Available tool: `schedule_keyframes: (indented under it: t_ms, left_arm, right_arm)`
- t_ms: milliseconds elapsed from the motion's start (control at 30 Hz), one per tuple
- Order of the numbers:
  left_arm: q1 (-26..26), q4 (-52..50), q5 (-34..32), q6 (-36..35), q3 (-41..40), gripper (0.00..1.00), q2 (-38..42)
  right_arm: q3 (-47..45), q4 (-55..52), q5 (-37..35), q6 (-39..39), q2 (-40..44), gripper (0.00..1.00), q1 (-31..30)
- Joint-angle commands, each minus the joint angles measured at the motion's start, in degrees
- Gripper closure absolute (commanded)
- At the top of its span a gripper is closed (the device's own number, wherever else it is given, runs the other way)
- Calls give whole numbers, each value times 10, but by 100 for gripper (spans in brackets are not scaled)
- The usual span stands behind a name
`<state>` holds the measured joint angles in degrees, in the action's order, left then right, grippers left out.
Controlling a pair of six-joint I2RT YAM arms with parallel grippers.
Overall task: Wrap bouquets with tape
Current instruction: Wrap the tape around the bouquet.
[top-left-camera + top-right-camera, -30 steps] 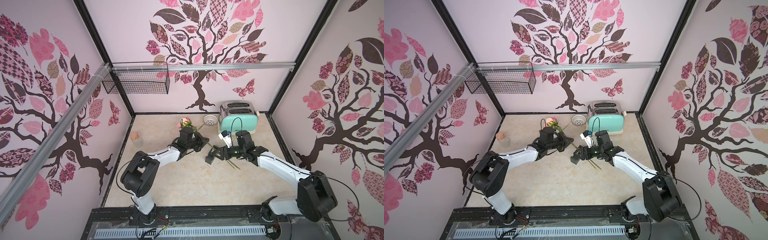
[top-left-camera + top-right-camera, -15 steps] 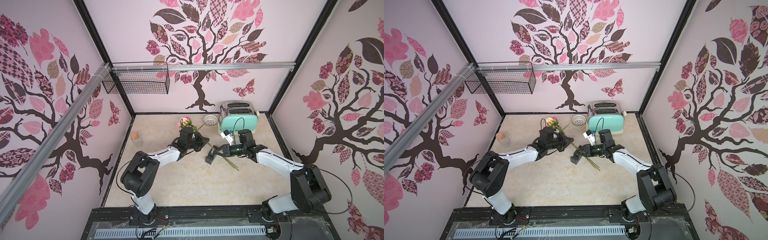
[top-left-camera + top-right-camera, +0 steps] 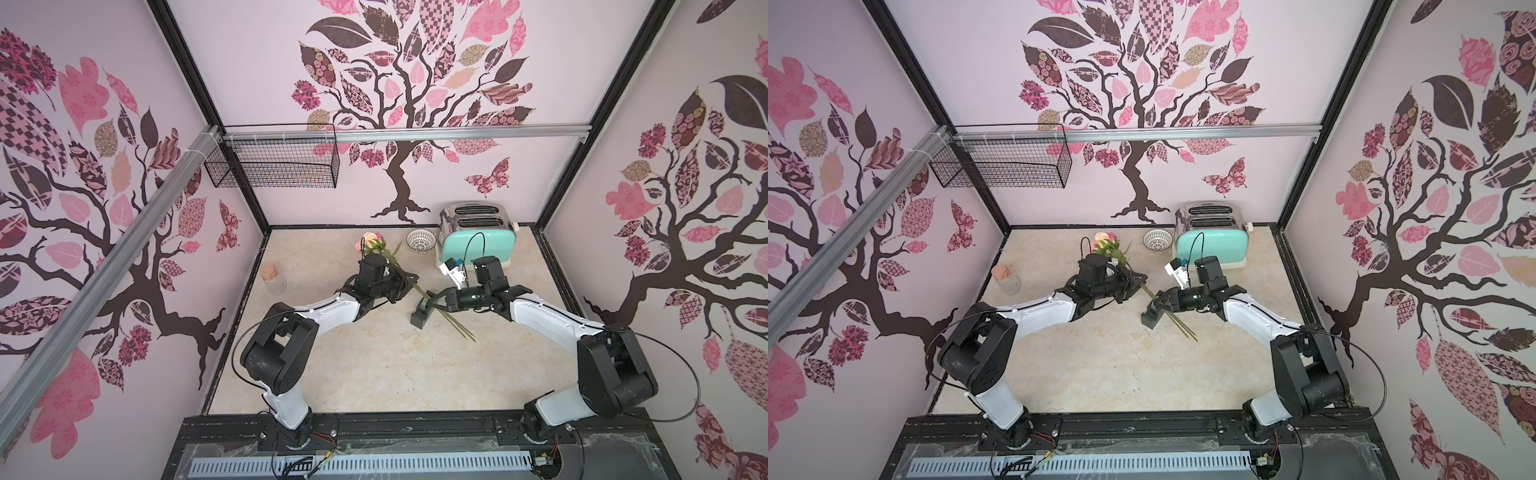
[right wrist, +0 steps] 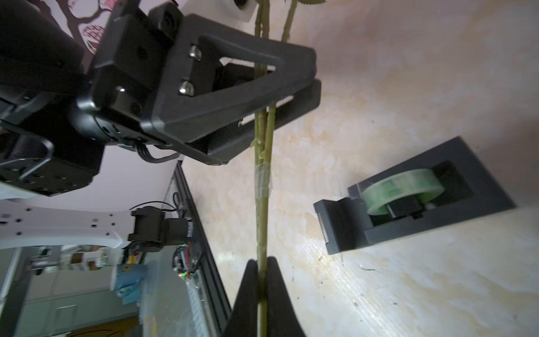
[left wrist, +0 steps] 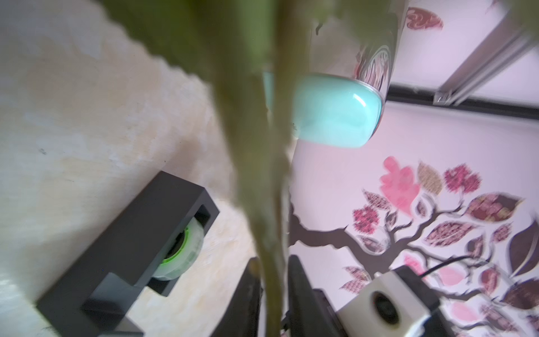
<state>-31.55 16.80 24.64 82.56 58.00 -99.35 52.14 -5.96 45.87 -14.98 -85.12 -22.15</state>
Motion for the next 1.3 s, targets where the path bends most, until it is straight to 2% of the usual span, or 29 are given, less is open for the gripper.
schedule_keyframes:
  t_ms: [0,333,533,733,833,933,967,1000,1067,1100,1133,1167,1200,1267]
  left_arm:
    - [-3,-4,2,2,-12,71,20]
    - [1,-18,6,12,-5,71,22]
    - [-1,-5,12,24,0,73,7]
    - [-6,3,17,31,7,79,-6]
    - [-8,5,19,33,10,86,-11]
    - [-8,6,16,33,6,100,-10]
    - [-9,6,14,33,4,100,-9]
    - [-9,5,11,33,2,100,-8]
    - [-7,6,9,30,-1,100,-6]
    - [-7,8,7,27,-3,100,-5]
    - [-6,6,6,24,-4,100,-4]
    - [-5,5,6,21,-4,100,-3]
    - [-4,5,5,18,-6,100,-2]
    - [-3,6,3,12,-9,100,1]
  right_arm:
    - [33,-59,-120,109,18,100,-44]
    - [-35,-6,-471,261,112,100,-153]
    - [-80,61,-641,366,131,100,-222]
    - [-123,141,-732,455,131,100,-275]
    - [-129,156,-746,467,125,100,-287]
    - [-127,157,-748,459,124,100,-289]
    - [-124,153,-745,449,126,100,-289]
    - [-121,146,-740,432,130,94,-289]
    - [-115,131,-729,393,136,73,-288]
    - [-103,100,-696,360,139,58,-280]
    - [-88,66,-654,317,140,51,-268]
    - [-75,40,-612,284,140,47,-255]
    - [-60,11,-542,246,139,40,-231]
    - [-38,-24,-405,181,130,36,-179]
